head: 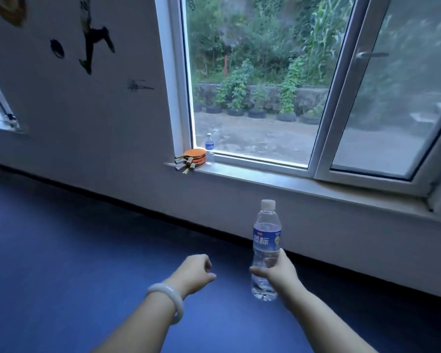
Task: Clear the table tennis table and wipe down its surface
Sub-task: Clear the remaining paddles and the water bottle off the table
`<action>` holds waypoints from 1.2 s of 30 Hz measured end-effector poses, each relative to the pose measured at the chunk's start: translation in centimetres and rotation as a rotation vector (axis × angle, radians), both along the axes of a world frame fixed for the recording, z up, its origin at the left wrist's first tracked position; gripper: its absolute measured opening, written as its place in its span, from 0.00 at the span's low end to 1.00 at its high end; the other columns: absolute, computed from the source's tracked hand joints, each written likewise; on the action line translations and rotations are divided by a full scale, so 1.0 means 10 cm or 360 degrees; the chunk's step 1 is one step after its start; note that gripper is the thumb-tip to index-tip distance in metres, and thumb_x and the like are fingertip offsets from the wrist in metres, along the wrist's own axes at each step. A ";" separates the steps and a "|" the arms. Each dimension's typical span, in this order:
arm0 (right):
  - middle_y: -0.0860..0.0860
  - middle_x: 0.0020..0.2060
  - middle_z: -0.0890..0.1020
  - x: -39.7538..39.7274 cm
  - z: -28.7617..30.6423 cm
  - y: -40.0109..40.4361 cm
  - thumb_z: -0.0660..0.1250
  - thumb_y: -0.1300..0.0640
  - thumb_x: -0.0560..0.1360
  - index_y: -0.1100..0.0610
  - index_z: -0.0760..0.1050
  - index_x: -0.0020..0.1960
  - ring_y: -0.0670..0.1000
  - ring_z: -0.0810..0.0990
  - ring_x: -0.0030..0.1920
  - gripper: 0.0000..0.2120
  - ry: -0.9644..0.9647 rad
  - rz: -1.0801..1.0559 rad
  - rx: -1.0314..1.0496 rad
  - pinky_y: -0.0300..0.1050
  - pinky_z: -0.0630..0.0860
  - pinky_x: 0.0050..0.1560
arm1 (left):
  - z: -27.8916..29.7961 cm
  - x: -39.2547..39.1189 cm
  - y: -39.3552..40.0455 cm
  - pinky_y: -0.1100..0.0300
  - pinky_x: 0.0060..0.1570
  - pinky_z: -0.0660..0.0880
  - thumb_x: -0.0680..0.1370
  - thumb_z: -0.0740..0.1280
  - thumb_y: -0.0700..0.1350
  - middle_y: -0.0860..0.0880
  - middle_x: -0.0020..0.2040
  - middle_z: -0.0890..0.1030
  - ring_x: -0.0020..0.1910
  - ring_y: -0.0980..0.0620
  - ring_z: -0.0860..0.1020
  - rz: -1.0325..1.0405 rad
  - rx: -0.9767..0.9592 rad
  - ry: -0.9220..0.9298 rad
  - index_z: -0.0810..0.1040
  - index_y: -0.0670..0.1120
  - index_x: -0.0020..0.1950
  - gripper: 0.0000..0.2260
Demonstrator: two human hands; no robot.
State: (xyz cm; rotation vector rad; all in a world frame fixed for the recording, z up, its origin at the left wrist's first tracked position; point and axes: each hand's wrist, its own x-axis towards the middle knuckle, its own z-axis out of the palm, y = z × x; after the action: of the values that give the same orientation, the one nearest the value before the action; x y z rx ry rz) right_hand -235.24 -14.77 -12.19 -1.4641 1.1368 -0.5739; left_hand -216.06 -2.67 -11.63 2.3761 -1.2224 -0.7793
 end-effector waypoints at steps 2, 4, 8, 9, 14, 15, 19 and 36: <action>0.50 0.45 0.81 0.26 0.05 -0.40 0.80 0.64 0.64 0.54 0.72 0.53 0.47 0.80 0.45 0.23 -0.0001 -0.0042 -0.0026 0.41 0.73 0.43 | 0.03 0.32 -0.46 0.64 0.39 0.72 0.77 0.68 0.49 0.51 0.51 0.78 0.44 0.54 0.76 -0.0010 -0.0031 0.0004 0.75 0.48 0.51 0.07; 0.50 0.45 0.81 0.47 0.05 -0.76 0.80 0.64 0.64 0.54 0.72 0.53 0.47 0.81 0.44 0.23 -0.0001 -0.0079 -0.0013 0.40 0.74 0.42 | 0.03 0.56 -0.89 0.64 0.36 0.73 0.77 0.69 0.49 0.52 0.50 0.78 0.40 0.54 0.76 -0.0030 -0.0018 0.0025 0.74 0.49 0.50 0.07; 0.54 0.48 0.83 0.90 -0.06 -1.48 0.80 0.65 0.64 0.57 0.73 0.56 0.52 0.82 0.49 0.25 0.0022 -0.0101 0.0035 0.47 0.77 0.53 | -0.09 0.97 -1.71 0.64 0.43 0.73 0.75 0.70 0.50 0.54 0.49 0.77 0.45 0.55 0.76 -0.0108 0.0020 0.0020 0.73 0.51 0.49 0.08; 0.54 0.49 0.83 1.03 -0.09 -1.70 0.80 0.65 0.64 0.57 0.73 0.56 0.53 0.82 0.50 0.25 0.0024 -0.0096 0.0042 0.47 0.77 0.54 | -0.13 1.08 -1.92 0.63 0.45 0.73 0.75 0.70 0.51 0.54 0.49 0.77 0.46 0.55 0.76 -0.0121 0.0025 0.0014 0.73 0.51 0.49 0.08; 0.54 0.50 0.82 1.75 -0.20 -2.82 0.79 0.66 0.65 0.56 0.73 0.58 0.53 0.82 0.51 0.25 -0.0022 -0.0016 0.0061 0.47 0.78 0.52 | -0.22 1.72 -2.88 0.64 0.43 0.72 0.75 0.69 0.50 0.53 0.50 0.76 0.44 0.55 0.76 -0.0038 0.0017 0.0013 0.74 0.50 0.51 0.08; 0.54 0.50 0.82 1.90 -0.21 -3.04 0.79 0.66 0.65 0.57 0.72 0.58 0.53 0.82 0.50 0.25 -0.0035 0.0008 0.0070 0.46 0.79 0.48 | -0.22 1.85 -3.03 0.63 0.43 0.73 0.75 0.69 0.50 0.52 0.50 0.77 0.44 0.54 0.76 0.0003 0.0031 0.0012 0.75 0.49 0.52 0.09; 0.54 0.51 0.81 2.51 -0.18 -3.81 0.78 0.66 0.65 0.56 0.72 0.60 0.50 0.81 0.50 0.27 -0.0056 0.0130 0.0060 0.40 0.78 0.42 | -0.23 2.33 -3.59 0.64 0.40 0.71 0.75 0.69 0.51 0.51 0.52 0.78 0.43 0.54 0.75 0.0145 0.0049 0.0003 0.75 0.49 0.54 0.11; 0.53 0.43 0.82 4.87 -0.58 -5.71 0.78 0.62 0.64 0.58 0.72 0.50 0.53 0.82 0.44 0.19 0.0131 0.0168 0.0119 0.48 0.77 0.50 | -0.62 4.58 -5.61 0.57 0.58 0.74 0.77 0.68 0.51 0.50 0.58 0.77 0.56 0.51 0.77 0.0202 0.0122 0.0142 0.75 0.48 0.59 0.13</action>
State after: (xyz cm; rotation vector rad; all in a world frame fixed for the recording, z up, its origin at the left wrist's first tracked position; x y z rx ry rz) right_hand -186.53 -71.89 -18.01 -1.4849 1.1252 -0.3971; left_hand -170.21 -58.74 -17.86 2.4241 -1.0128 -0.8957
